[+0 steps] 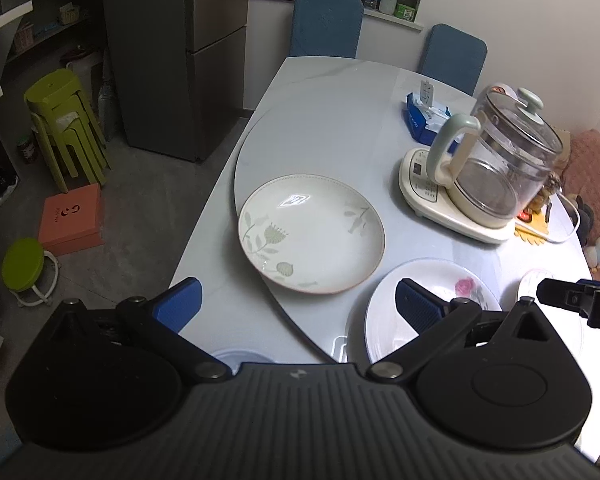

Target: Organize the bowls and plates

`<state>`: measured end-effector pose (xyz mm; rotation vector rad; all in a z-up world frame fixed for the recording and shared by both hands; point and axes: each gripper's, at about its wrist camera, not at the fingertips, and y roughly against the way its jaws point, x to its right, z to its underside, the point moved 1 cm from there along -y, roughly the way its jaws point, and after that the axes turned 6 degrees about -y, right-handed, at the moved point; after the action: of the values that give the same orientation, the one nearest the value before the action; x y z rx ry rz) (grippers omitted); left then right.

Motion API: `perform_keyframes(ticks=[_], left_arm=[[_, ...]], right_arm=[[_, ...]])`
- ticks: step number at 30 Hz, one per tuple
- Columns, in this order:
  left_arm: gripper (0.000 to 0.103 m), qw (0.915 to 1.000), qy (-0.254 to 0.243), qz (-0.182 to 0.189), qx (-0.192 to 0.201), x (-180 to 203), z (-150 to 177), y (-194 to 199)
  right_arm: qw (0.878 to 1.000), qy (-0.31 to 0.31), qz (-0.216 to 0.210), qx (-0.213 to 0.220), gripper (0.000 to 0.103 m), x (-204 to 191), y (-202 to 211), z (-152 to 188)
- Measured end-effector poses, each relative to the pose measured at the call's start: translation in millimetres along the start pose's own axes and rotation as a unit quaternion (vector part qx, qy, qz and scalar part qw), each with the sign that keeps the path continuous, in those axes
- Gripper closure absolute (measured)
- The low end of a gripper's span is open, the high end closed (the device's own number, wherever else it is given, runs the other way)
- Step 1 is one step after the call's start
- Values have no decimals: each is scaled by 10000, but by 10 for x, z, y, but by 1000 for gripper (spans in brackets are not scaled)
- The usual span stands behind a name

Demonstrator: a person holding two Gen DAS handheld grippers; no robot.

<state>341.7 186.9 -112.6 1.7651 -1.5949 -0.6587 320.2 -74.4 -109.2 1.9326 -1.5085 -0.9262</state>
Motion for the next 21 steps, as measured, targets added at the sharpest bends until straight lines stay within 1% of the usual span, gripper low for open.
perform_keyframes(ticks=[2, 3, 4, 5, 8, 9, 13, 15, 16, 19, 21], left_arm=[[0, 9999, 148, 75, -6, -47, -39, -148], [0, 9996, 218, 182, 8, -84, -56, -220], [2, 9992, 259, 305, 17, -103, -72, -285], [6, 9988, 305, 392, 17, -119, -92, -358], [13, 9982, 364, 479, -60, -146, -136, -589], [14, 9980, 374, 500, -76, -158, -150, -669], [21, 9982, 451, 386, -117, -251, -195, -963], [25, 9975, 597, 359, -151, -335, -197, -1093], [26, 9969, 687, 356, -161, -382, -193, -1150], [33, 9951, 930, 271, -212, -543, -161, -1321], [41, 9930, 1114, 283, -266, -643, -145, -1435]], right_arm=[[9999, -96, -47, -47, 31, 51, -139, -73], [9999, -114, -71, -77, 31, 63, -206, -105], [9999, -115, -83, -95, 31, 68, -280, -137], [9998, -112, -107, -90, 32, 66, -338, -166], [9996, -112, -216, -109, 34, 65, -537, -270], [9995, -134, -245, -127, 36, 62, -606, -305], [9986, -185, -431, -241, 44, 12, -887, -408], [9974, -220, -591, -340, 49, -47, -1046, -442], [9970, -213, -640, -383, 50, -83, -1122, -453], [9954, -119, -793, -519, 54, -221, -1370, -470], [9942, -85, -885, -606, 57, -278, -1533, -471]])
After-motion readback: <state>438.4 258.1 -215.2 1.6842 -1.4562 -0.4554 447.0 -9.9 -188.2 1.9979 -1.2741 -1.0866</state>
